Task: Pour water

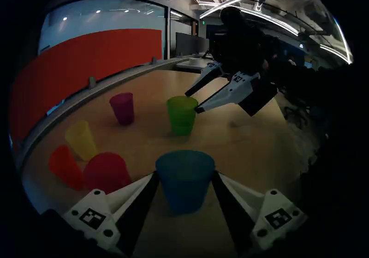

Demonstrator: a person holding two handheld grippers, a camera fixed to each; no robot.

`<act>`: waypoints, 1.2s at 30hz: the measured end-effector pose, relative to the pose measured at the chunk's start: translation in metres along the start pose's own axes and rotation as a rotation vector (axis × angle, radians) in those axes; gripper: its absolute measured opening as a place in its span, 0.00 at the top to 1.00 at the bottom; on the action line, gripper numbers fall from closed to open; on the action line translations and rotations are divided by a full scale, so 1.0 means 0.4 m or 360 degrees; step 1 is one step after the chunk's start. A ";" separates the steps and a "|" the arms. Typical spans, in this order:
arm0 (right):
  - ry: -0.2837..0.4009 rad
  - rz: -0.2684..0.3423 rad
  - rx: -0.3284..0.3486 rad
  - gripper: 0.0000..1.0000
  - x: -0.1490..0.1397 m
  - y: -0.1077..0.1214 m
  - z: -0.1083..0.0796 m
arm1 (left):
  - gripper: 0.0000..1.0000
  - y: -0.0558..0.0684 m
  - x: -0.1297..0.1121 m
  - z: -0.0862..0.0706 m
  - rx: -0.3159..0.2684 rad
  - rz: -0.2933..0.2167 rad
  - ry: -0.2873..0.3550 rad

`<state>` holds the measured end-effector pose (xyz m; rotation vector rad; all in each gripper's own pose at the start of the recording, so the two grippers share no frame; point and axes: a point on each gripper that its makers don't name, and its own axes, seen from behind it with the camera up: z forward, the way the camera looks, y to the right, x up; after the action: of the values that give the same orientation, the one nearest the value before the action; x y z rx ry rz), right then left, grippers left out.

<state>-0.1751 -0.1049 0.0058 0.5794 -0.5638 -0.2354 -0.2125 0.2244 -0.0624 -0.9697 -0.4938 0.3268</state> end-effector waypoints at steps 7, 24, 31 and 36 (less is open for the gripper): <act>0.0002 0.0000 -0.0001 0.00 0.001 0.001 0.000 | 0.17 0.001 -0.009 -0.002 -0.0007 -0.0001 -0.0005; 0.0013 -0.0005 0.0000 0.00 0.009 -0.004 -0.004 | 0.16 -0.018 -0.027 -0.023 0.0009 0.0011 -0.0044; 0.0016 -0.0008 0.0001 0.00 0.013 -0.007 -0.005 | 0.16 -0.022 -0.037 -0.029 0.0017 0.0017 -0.0064; 0.0018 -0.0011 0.0004 0.00 0.016 -0.010 -0.005 | 0.16 -0.024 -0.043 -0.032 0.0022 0.0025 -0.0075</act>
<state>-0.1690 -0.1095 0.0050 0.5847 -0.5511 -0.2382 -0.2198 0.2022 -0.0647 -0.9549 -0.5264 0.3675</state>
